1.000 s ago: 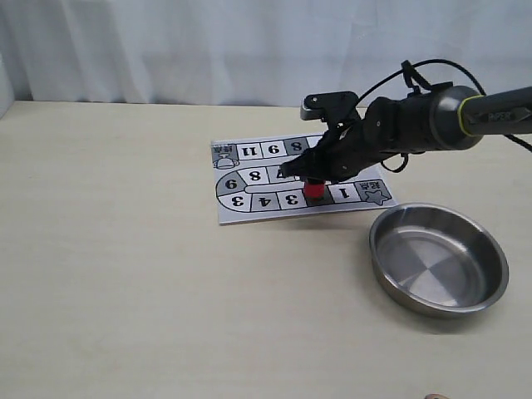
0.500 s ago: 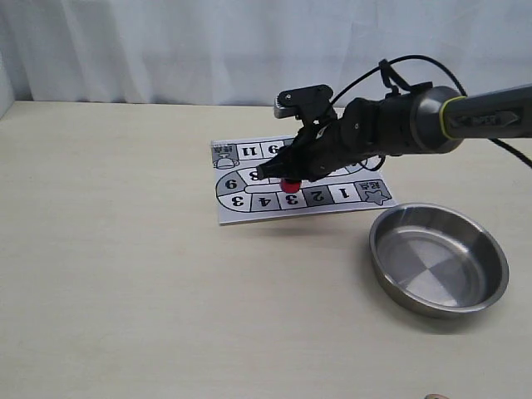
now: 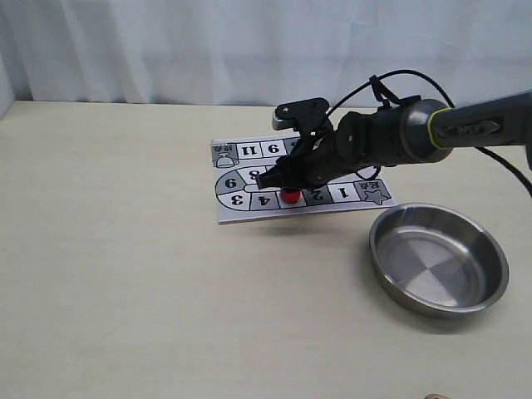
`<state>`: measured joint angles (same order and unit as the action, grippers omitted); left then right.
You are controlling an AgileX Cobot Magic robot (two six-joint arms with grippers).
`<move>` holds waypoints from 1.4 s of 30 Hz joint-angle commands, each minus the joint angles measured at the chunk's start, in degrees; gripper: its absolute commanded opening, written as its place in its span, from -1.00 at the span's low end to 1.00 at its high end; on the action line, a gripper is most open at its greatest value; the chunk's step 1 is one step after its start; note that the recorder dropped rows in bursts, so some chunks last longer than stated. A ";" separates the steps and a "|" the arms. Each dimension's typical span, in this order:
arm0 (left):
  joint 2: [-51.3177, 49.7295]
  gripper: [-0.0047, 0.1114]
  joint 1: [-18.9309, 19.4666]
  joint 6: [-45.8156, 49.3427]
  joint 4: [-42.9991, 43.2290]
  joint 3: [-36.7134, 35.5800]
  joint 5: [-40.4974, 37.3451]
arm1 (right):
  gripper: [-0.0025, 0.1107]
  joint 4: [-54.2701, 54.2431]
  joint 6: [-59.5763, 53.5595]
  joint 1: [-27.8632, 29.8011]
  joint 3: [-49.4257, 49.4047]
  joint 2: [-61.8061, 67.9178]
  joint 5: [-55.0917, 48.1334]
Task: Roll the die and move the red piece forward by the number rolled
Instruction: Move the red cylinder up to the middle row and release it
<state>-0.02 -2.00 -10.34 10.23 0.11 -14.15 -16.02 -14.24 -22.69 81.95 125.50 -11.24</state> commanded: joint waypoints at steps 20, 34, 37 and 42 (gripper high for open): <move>0.02 -0.92 0.00 -0.24 -0.31 -0.11 0.73 | -0.88 -1.52 -5.18 -4.71 0.02 -3.21 2.70; 0.02 -0.92 0.00 -0.24 -0.31 -0.11 0.73 | -0.88 -1.52 -5.18 -4.82 0.02 -1.15 4.63; 0.02 -0.92 0.00 -0.24 -0.31 -0.11 0.73 | -0.88 -1.52 -5.04 -4.82 0.02 0.45 5.36; 0.02 -0.92 0.00 -0.24 -0.31 -0.11 0.73 | -0.88 -1.52 -5.31 -5.20 0.02 2.75 5.49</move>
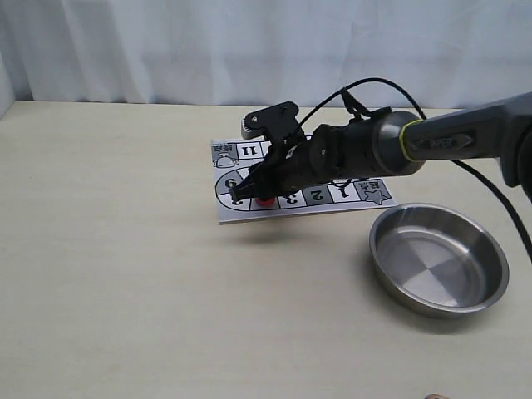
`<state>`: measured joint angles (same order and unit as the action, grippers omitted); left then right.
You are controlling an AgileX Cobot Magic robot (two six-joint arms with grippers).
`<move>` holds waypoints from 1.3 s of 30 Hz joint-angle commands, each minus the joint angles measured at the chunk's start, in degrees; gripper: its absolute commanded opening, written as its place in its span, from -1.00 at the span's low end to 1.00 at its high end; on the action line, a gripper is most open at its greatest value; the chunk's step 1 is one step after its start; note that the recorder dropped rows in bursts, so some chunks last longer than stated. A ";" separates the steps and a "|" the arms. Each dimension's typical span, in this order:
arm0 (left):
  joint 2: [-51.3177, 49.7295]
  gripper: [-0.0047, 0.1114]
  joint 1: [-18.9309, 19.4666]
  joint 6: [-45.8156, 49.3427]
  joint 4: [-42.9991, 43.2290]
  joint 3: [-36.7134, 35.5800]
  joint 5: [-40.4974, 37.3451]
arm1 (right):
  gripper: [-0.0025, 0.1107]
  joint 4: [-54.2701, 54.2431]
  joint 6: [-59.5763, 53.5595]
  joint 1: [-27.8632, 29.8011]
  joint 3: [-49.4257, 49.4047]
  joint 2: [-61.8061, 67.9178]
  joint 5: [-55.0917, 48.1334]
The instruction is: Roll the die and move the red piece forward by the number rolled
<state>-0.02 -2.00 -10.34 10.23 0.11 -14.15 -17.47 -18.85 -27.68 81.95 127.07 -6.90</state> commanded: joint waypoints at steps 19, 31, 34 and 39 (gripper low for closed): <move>0.02 -0.92 0.00 -0.24 -0.31 -0.11 0.73 | -0.02 -0.06 0.48 -0.32 0.02 0.16 1.36; 0.02 -0.92 0.00 -0.24 -0.31 -0.11 0.74 | 0.12 -0.06 7.71 1.90 0.02 -6.71 -5.18; 0.02 -0.92 0.00 -0.24 -0.31 -0.11 0.74 | 0.12 -0.06 8.32 4.82 0.02 -9.67 -12.59; 0.02 -0.92 0.00 -0.24 -0.31 -0.11 0.74 | -0.04 -0.06 10.10 12.07 0.02 -13.09 -23.03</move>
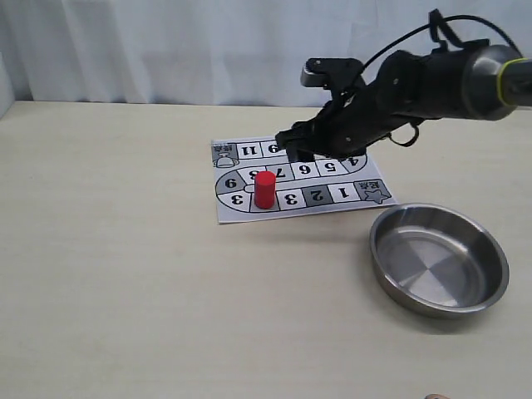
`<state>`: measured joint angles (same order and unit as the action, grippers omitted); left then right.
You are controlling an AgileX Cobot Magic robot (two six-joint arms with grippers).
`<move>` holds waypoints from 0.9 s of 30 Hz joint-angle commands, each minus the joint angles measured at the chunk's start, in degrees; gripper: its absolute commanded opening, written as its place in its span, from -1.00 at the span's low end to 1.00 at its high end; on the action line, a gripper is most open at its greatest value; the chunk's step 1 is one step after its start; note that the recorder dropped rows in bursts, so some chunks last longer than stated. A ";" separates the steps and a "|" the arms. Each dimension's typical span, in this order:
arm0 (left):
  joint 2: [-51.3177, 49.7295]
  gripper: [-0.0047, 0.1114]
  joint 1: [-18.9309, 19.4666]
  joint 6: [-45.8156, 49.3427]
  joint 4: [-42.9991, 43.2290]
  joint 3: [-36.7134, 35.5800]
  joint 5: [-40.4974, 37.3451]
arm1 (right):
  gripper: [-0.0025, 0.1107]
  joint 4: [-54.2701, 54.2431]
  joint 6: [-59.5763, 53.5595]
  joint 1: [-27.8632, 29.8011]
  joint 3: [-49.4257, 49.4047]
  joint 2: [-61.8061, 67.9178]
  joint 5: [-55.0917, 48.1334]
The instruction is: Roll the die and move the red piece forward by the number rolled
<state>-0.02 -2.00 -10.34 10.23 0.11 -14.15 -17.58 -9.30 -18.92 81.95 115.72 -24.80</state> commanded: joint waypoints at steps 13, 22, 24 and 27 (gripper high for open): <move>0.02 -0.92 0.00 -0.24 -0.31 -0.11 0.74 | -0.89 4.72 -0.78 15.20 0.02 -2.05 -11.47; 0.02 -0.92 0.00 -0.24 -0.31 -0.11 0.74 | -0.89 8.23 -0.78 16.37 -0.86 -1.91 -11.35; 0.02 -0.92 0.00 -0.24 -0.31 -0.11 0.74 | -0.89 8.23 -0.78 16.37 -0.86 -1.91 -11.35; 0.02 -0.92 0.00 -0.24 -0.31 -0.11 0.74 | -0.89 8.23 -0.78 16.37 -0.86 -1.91 -11.35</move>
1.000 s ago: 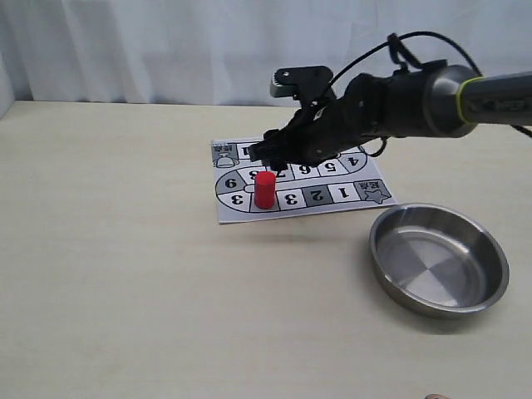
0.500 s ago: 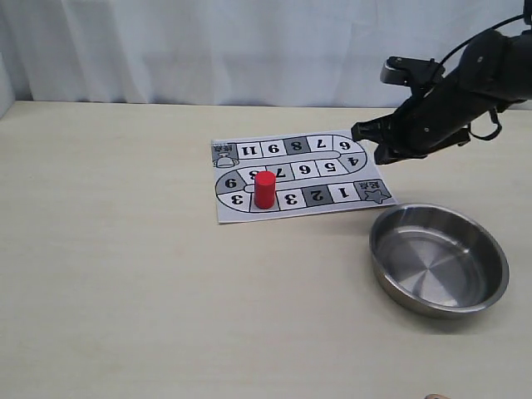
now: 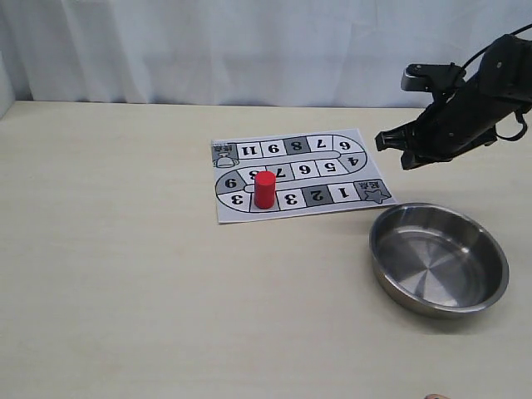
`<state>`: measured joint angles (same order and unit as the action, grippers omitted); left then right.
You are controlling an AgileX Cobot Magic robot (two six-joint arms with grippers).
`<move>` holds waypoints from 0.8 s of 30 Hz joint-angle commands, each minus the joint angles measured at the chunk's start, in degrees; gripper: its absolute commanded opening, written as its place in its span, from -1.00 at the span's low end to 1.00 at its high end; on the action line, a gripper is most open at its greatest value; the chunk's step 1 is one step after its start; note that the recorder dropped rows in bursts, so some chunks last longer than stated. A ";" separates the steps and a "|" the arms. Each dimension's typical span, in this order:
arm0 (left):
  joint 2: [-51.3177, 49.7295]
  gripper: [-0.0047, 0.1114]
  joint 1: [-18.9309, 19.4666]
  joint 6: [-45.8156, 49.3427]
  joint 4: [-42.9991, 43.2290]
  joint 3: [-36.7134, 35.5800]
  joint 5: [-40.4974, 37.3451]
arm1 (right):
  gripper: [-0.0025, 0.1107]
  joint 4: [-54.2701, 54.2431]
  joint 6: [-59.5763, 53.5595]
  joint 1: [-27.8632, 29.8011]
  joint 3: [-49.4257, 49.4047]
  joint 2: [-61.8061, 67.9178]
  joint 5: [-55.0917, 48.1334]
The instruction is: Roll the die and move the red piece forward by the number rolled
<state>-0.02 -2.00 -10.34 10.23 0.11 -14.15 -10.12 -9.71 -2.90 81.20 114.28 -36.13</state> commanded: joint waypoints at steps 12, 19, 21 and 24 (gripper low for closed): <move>0.02 -0.92 0.00 -0.24 -0.31 -0.11 0.74 | -0.89 0.77 0.27 0.35 -0.11 -0.47 -0.50; 0.02 -0.92 0.00 -0.24 -0.31 -0.11 0.74 | -0.89 3.40 0.40 0.35 -0.11 -1.44 -4.13; 0.02 -0.92 0.00 -0.24 -0.31 -0.11 0.74 | -0.89 6.94 4.22 0.35 -0.11 -2.30 -5.80; 0.02 -0.92 0.00 -0.24 -0.31 -0.11 0.74 | -0.89 12.59 10.14 0.35 -0.11 -3.99 -6.09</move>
<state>-0.02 -2.00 -10.34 10.23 0.11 -14.15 -2.01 -4.19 -2.90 81.20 112.23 -41.52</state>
